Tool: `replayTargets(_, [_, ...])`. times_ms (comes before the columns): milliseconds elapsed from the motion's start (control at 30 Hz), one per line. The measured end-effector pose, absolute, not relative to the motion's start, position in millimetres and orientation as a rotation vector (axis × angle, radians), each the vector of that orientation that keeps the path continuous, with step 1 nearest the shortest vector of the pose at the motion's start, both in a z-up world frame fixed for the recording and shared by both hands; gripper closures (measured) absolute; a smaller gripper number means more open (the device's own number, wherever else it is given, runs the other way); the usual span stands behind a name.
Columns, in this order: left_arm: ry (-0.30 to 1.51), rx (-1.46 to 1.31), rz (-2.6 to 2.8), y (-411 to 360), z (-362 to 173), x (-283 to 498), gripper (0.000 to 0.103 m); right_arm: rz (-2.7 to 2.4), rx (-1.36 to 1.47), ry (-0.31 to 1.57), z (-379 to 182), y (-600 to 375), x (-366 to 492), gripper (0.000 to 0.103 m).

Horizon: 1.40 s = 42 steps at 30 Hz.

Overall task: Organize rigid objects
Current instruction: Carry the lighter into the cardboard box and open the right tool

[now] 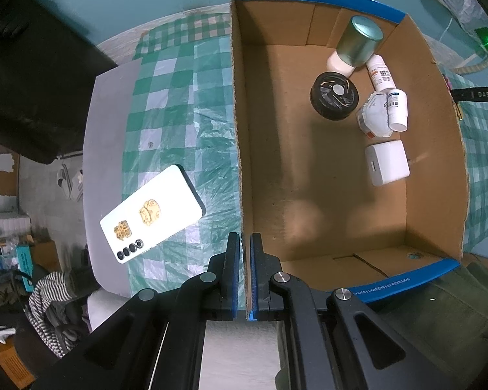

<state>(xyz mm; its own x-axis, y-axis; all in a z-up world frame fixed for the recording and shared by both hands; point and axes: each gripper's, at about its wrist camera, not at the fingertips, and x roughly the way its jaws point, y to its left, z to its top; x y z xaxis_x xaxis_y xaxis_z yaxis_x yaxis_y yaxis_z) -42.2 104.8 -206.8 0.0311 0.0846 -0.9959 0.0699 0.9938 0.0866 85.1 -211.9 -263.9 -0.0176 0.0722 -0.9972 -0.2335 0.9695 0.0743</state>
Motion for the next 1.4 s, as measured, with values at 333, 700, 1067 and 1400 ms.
replayTargets(333, [1.539,0.123,0.008,104,-207,-41,0.098,0.331,-0.140,1.514,-220,-184,81,0.080])
replayTargets(700, [1.538,0.120,0.008,103,-207,-40,0.098,0.474,-0.187,1.454,-184,-128,83,0.080])
replayTargets(1067, [1.537,0.115,0.009,103,-206,-39,0.098,0.570,-0.282,1.446,-184,-78,85,0.080])
replayTargets(1400, [1.538,0.116,0.010,103,-206,-39,0.098,0.611,-0.355,1.473,-204,-51,84,0.081])
